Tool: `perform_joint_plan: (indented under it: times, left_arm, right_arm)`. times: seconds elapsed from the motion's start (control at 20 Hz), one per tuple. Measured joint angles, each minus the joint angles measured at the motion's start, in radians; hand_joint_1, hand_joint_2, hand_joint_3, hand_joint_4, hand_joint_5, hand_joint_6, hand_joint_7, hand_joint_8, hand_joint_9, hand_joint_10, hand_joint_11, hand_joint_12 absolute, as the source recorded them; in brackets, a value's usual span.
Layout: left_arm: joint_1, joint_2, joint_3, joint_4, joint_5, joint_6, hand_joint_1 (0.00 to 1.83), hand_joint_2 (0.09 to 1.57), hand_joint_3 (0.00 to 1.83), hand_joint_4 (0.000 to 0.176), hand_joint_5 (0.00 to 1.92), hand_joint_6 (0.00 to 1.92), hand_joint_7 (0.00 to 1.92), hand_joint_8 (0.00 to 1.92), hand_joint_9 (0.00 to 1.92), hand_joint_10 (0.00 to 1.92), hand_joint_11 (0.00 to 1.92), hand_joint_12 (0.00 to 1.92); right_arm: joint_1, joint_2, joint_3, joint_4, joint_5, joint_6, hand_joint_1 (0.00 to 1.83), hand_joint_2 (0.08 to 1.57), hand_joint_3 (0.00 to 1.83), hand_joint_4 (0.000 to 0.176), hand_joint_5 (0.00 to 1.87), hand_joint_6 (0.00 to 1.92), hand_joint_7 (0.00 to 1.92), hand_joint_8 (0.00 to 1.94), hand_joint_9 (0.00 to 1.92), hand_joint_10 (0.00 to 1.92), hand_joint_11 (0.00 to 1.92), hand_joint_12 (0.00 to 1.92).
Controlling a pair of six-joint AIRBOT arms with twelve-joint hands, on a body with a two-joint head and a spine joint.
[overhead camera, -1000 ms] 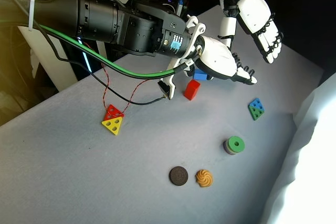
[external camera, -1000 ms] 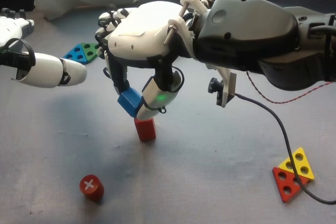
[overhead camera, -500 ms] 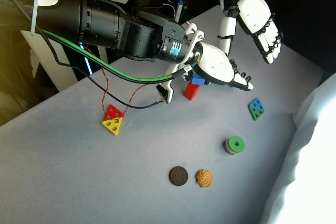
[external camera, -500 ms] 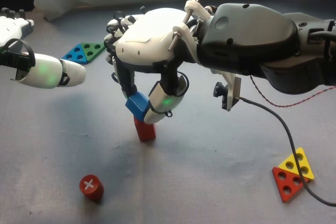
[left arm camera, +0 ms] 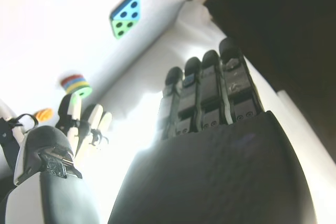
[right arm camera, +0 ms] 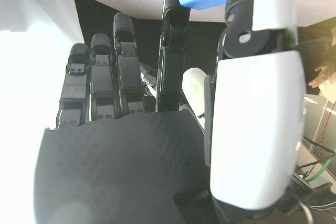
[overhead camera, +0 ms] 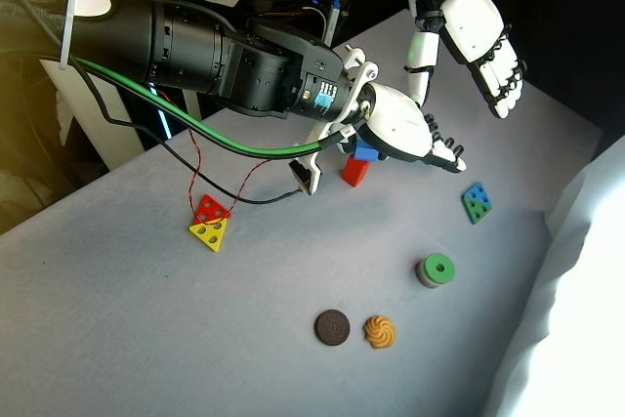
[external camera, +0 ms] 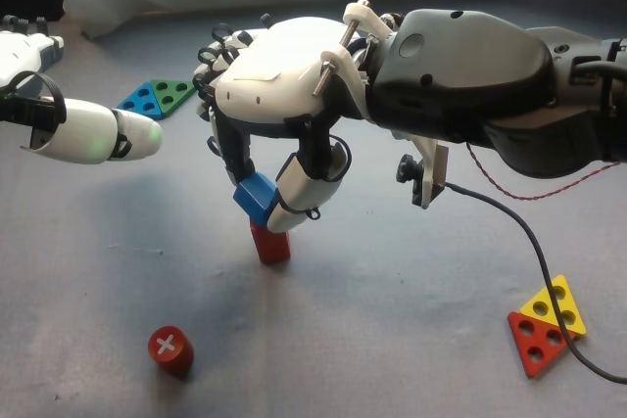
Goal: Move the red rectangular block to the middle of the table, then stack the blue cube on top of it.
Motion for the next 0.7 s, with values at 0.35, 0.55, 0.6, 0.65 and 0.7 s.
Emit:
perform_joint_plan:
  times: [0.35,0.55,0.6,0.65,0.7]
  left_arm:
    - [-0.001,0.000,0.000,0.000,0.000,0.001,0.13,0.97,0.00,0.000,0.07,0.00,0.04,0.00,0.01,0.00,0.00,0.15]
    - [-0.007,0.000,0.000,-0.001,-0.002,0.003,0.14,0.97,0.00,0.000,0.07,0.00,0.04,0.00,0.01,0.00,0.00,0.15]
    - [-0.008,0.000,0.000,0.000,-0.001,0.003,0.14,0.97,0.00,0.000,0.07,0.00,0.04,0.00,0.01,0.00,0.00,0.15]
    - [-0.008,0.000,0.000,0.000,-0.002,0.003,0.15,0.96,0.00,0.000,0.07,0.00,0.04,0.00,0.01,0.00,0.00,0.15]
    - [-0.008,0.000,0.000,-0.001,-0.002,0.003,0.16,0.96,0.00,0.000,0.06,0.00,0.04,0.00,0.01,0.00,0.00,0.13]
  right_arm:
    - [-0.001,0.000,0.000,0.000,0.000,-0.005,0.87,0.87,0.00,0.175,1.05,0.13,0.25,0.00,0.00,0.00,0.00,0.00]
    - [-0.008,0.000,0.000,-0.001,-0.002,-0.022,0.82,0.84,0.00,0.174,0.94,0.00,0.14,0.00,0.01,0.00,0.00,0.00]
    - [-0.008,0.000,0.000,-0.001,-0.002,-0.022,0.83,0.83,0.00,0.165,0.92,0.00,0.13,0.00,0.01,0.00,0.00,0.00]
    - [-0.008,0.000,0.000,-0.001,-0.002,-0.023,0.80,0.83,0.00,0.172,0.87,0.00,0.12,0.00,0.01,0.00,0.00,0.00]
    - [-0.008,0.000,0.000,-0.001,-0.002,-0.023,0.79,0.82,0.00,0.175,0.84,0.00,0.11,0.00,0.00,0.00,0.00,0.00]
